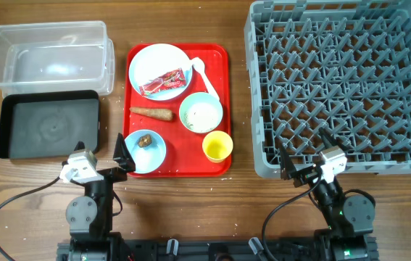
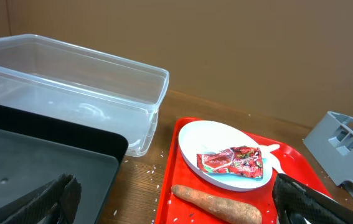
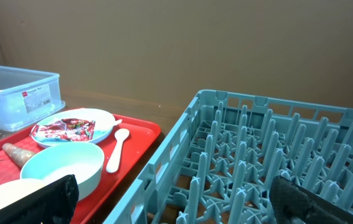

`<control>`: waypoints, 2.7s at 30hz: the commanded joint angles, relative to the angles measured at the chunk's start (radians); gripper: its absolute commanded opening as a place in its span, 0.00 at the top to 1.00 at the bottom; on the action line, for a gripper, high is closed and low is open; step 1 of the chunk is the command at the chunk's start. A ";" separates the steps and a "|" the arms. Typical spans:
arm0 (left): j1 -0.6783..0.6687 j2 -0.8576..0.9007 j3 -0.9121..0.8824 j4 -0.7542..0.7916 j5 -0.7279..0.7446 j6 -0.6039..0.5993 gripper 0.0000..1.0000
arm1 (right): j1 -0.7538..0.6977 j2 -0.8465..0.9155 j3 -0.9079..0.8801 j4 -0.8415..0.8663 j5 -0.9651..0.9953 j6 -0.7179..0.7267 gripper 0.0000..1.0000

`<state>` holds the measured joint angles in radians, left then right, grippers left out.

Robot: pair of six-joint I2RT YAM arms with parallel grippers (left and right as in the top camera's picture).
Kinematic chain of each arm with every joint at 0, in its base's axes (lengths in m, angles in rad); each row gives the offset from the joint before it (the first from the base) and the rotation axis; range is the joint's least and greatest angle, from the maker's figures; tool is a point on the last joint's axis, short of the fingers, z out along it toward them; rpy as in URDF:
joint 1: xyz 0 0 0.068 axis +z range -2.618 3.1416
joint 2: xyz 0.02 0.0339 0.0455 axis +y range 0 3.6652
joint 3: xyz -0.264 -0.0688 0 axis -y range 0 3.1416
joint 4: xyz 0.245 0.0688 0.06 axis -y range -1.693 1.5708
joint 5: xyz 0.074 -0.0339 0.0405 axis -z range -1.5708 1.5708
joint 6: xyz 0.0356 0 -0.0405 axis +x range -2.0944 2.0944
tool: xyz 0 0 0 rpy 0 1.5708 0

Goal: Sort waste into correct bins and load items into the dishwasher rack
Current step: 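Move the left gripper toward the white plate on the red tray, then grasp the tissue and red wrapper on the plate with the left gripper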

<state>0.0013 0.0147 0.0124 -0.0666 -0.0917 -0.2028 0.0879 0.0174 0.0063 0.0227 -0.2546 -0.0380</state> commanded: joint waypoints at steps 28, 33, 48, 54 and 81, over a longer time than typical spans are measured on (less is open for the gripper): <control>0.005 -0.008 -0.005 0.189 0.133 0.013 0.00 | -0.004 -0.003 -0.001 0.035 -0.061 0.060 0.00; 0.005 0.020 0.031 0.183 0.188 0.017 0.00 | -0.004 -0.003 0.008 0.141 -0.060 0.147 0.00; -0.003 1.123 1.112 -0.232 0.370 0.144 0.00 | -0.004 0.644 0.695 -0.188 -0.063 0.061 0.00; -0.017 1.605 1.620 -0.670 0.513 0.244 0.00 | -0.004 0.945 1.003 -0.487 -0.064 0.011 0.00; -0.173 2.141 1.674 -0.657 0.228 0.352 0.00 | -0.004 1.157 1.015 -0.615 -0.068 0.093 0.00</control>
<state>-0.1848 2.1227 1.6695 -0.7345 0.2268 0.1291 0.0841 1.1725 1.0050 -0.5911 -0.3073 0.0486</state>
